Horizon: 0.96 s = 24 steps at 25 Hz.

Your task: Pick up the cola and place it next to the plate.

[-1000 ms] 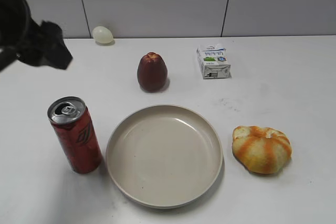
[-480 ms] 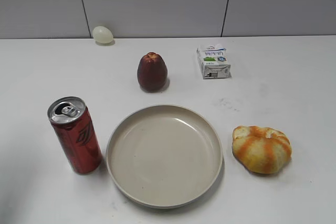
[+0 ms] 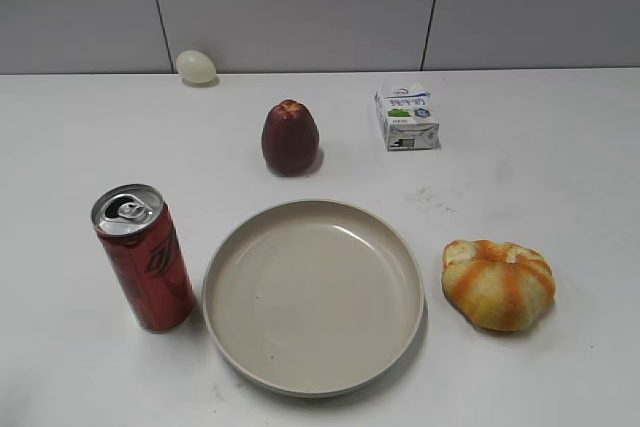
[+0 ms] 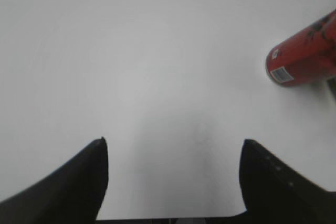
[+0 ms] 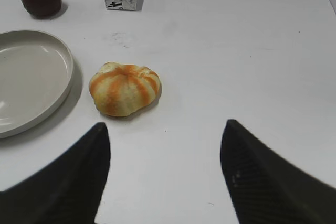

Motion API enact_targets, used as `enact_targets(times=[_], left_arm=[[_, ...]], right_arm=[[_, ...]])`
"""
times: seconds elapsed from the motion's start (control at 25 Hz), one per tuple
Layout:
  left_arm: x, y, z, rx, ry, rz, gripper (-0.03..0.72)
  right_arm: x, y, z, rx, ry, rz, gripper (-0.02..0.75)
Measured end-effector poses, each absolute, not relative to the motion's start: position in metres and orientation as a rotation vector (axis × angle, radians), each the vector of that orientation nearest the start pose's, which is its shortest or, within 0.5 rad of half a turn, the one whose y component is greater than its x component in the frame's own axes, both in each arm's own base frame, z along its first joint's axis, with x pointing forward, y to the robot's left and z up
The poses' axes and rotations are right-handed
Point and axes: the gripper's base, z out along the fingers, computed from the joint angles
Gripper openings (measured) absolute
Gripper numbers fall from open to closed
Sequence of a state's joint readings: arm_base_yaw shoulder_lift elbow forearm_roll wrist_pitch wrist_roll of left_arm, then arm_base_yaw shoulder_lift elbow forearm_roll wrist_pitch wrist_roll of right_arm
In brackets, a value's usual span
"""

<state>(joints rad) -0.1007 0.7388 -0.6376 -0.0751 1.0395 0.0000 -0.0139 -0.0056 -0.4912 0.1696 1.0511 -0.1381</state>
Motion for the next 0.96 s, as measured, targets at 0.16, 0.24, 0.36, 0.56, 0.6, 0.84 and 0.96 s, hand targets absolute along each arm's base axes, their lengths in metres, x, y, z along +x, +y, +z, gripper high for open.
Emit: enact_targets(times=[0.16, 0.24, 0.36, 0.56, 0.6, 0.84, 0.96], left_arm=[[0.076, -0.014, 0.271, 0.105, 2.515, -0.138, 0.589], [0.062, -0.012, 0.27, 0.105, 2.445, -0.141, 0.589], [0.043, -0.01, 0.276, 0.105, 2.32, -0.145, 0.589], [0.018, -0.007, 0.281, 0.106, 2.158, -0.133, 0.589], [0.013, -0.006, 0.281, 0.105, 2.131, -0.129, 0.589], [-0.005, -0.003, 0.28, 0.103, 2.021, -0.115, 0.589], [-0.006, -0.002, 0.28, 0.103, 2.015, -0.107, 0.589]], right_arm=[[-0.005, 0.013, 0.277, -0.133, 2.023, 0.106, 0.532], [-0.005, 0.013, 0.277, -0.133, 2.024, 0.106, 0.532], [-0.005, 0.013, 0.277, -0.133, 2.024, 0.106, 0.532], [-0.005, 0.013, 0.277, -0.132, 2.024, 0.107, 0.532], [-0.005, 0.013, 0.277, -0.132, 2.024, 0.107, 0.532], [-0.005, 0.013, 0.277, -0.132, 2.024, 0.107, 0.532], [-0.005, 0.014, 0.277, -0.132, 2.023, 0.108, 0.532]])
